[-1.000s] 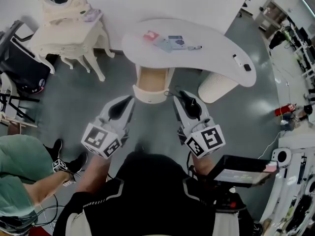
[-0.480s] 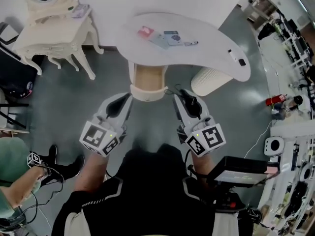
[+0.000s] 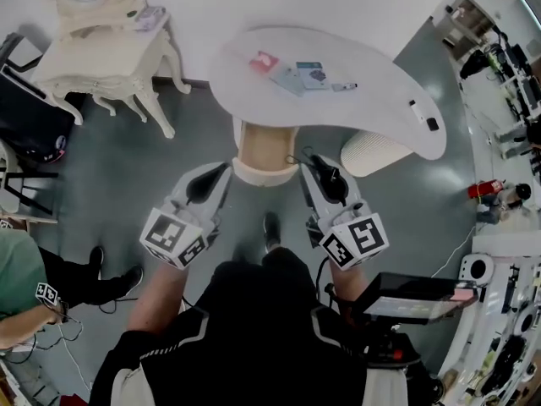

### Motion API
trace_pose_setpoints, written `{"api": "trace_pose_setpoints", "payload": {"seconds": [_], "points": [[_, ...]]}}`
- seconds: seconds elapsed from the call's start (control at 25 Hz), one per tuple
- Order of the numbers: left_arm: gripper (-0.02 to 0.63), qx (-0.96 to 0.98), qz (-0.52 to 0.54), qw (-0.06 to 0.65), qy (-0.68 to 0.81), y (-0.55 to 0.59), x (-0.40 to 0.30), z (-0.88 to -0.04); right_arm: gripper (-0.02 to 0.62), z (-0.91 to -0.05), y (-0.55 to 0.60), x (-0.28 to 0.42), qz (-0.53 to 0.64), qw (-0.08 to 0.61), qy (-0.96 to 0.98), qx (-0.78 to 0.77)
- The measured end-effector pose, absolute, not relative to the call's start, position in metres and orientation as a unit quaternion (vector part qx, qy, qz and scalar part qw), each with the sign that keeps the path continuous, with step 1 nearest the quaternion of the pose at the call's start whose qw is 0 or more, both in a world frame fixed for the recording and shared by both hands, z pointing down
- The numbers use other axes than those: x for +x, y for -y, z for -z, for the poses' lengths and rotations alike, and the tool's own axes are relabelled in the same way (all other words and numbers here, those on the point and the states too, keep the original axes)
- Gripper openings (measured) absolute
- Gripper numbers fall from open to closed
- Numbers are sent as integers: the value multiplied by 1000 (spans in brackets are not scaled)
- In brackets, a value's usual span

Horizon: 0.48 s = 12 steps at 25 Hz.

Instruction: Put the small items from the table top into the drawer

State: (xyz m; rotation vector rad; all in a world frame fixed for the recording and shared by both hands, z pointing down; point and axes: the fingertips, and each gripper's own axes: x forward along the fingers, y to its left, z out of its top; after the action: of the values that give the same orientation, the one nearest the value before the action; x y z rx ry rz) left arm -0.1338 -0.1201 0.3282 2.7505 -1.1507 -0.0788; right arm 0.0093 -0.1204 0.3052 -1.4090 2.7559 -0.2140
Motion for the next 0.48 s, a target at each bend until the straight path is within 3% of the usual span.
{"api": "trace_pose_setpoints", "payload": {"seconds": [0.48], "points": [[0,910,18,70,409,192,-106,-319,97,-307,203,29,69,21,-916,-394]]}}
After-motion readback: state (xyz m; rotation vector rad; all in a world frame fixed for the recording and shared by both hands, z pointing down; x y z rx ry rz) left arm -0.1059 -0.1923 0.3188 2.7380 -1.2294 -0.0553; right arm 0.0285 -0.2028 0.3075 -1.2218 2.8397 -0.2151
